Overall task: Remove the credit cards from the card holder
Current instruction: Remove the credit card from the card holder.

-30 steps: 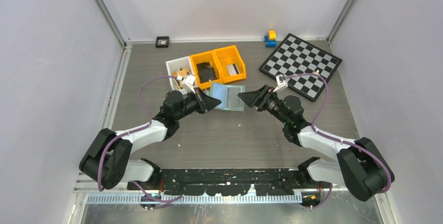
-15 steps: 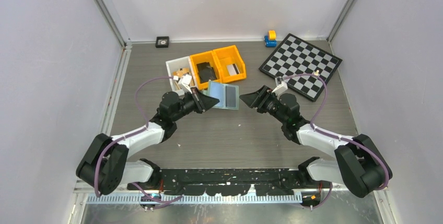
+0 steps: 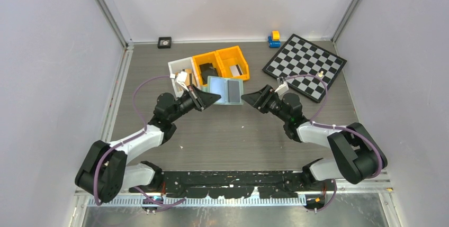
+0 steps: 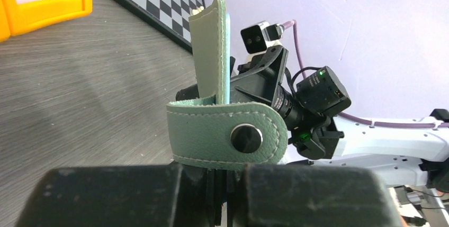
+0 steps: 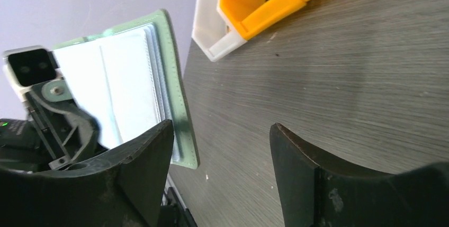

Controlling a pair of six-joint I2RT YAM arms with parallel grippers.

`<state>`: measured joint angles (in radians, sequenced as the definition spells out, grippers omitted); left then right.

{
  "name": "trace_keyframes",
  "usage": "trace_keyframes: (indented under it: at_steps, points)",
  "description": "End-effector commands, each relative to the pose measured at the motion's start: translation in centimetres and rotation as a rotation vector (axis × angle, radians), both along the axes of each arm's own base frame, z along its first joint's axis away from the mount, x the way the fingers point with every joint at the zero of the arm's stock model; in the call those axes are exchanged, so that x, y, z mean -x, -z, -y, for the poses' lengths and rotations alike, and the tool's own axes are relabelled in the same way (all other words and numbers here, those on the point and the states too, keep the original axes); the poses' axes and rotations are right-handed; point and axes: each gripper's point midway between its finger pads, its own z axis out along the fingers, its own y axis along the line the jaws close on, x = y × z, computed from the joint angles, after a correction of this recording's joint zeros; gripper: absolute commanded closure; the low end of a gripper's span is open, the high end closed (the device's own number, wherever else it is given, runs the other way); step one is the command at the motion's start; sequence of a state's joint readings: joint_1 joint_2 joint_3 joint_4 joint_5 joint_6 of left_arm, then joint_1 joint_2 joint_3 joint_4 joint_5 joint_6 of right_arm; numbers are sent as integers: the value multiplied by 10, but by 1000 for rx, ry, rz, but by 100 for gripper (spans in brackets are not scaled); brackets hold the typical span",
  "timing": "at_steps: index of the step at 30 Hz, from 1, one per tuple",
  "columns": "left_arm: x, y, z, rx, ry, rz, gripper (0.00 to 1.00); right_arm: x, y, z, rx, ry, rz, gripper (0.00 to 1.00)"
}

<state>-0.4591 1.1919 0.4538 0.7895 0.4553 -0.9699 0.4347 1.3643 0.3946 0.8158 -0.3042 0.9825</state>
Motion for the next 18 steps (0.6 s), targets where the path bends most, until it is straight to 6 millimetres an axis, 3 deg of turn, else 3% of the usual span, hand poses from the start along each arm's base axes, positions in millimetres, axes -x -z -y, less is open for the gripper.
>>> trace_keyframes:
  at_steps: [1,11,18]
  points:
    - [2,-21,2,83,44,60,100,3,-43,-10,-100,-61,143,29]
    - [1,-22,2,104,63,55,100,8,-49,-13,-118,-97,170,35]
    - [-3,-13,5,85,72,34,100,14,-62,-16,-147,-131,217,30]
